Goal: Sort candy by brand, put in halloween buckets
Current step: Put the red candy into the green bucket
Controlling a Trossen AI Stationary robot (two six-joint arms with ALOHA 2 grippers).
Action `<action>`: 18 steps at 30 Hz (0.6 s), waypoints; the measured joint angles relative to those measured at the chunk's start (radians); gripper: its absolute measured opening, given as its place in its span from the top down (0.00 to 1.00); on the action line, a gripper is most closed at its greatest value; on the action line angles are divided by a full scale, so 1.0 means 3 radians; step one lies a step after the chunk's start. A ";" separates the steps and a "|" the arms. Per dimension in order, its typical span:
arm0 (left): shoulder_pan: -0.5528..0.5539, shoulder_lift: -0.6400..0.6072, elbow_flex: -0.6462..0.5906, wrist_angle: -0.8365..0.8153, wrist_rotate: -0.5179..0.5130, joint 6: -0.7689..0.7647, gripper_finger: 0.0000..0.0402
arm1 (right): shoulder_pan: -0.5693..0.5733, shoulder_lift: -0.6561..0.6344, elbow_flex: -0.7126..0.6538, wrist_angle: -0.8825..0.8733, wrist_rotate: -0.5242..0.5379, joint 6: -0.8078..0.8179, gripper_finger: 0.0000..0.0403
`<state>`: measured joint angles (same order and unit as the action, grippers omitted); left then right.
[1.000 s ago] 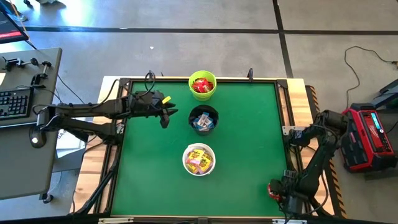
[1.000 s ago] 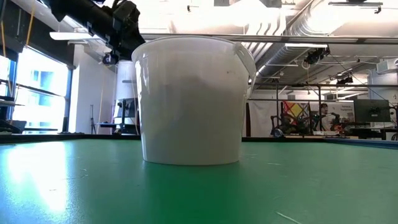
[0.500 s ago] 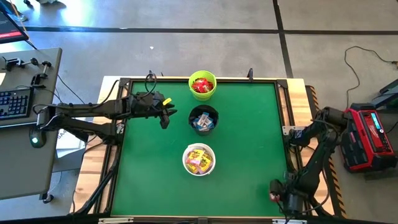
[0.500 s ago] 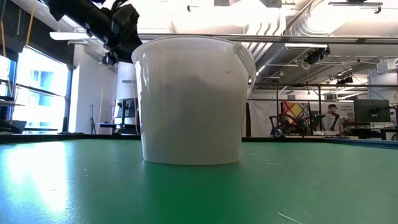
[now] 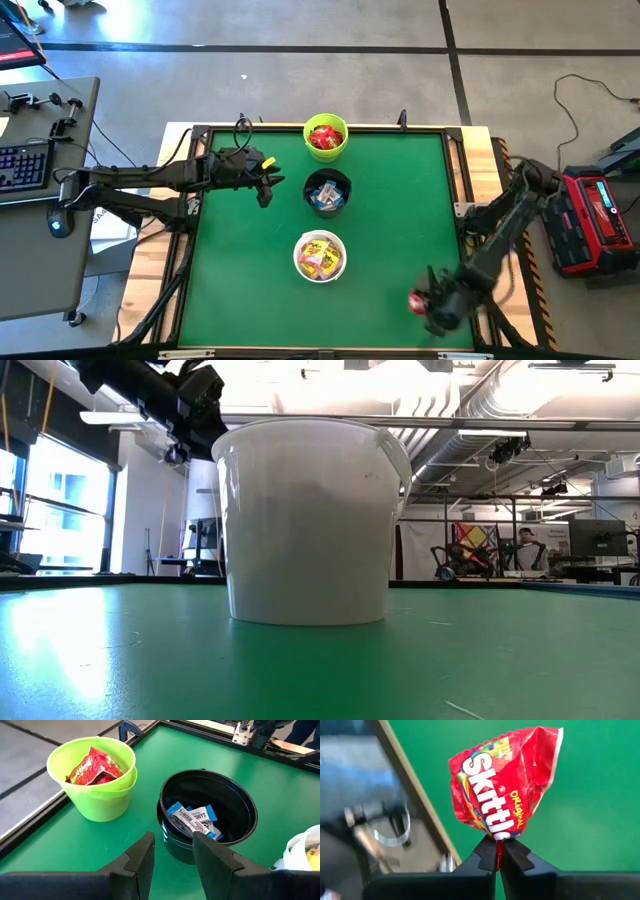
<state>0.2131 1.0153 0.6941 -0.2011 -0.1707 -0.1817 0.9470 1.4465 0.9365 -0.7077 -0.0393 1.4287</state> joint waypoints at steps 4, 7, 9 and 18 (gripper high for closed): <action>0.0003 0.0010 0.0000 0.0090 0.0000 0.0090 0.69 | -0.0576 -0.0001 0.0082 -0.0078 0.0152 -0.0481 1.00; 0.0003 0.0010 0.0000 0.0125 0.0000 0.0123 0.69 | -0.1114 -0.0001 0.0131 -0.0077 0.0273 -0.0820 1.00; 0.0003 0.0010 0.0000 0.0120 0.0000 0.0120 0.69 | -0.1500 -0.0001 0.0191 -0.0080 0.0328 -0.1076 1.00; 0.0001 0.0010 0.0000 0.0128 0.0009 0.0010 0.69 | -0.3347 0.0029 0.0929 -0.0022 0.0351 -0.2274 1.00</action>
<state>0.2134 1.0183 0.6941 -0.1627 -0.1680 -0.1787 -0.0570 1.4553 1.2150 -0.7144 0.0659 0.7465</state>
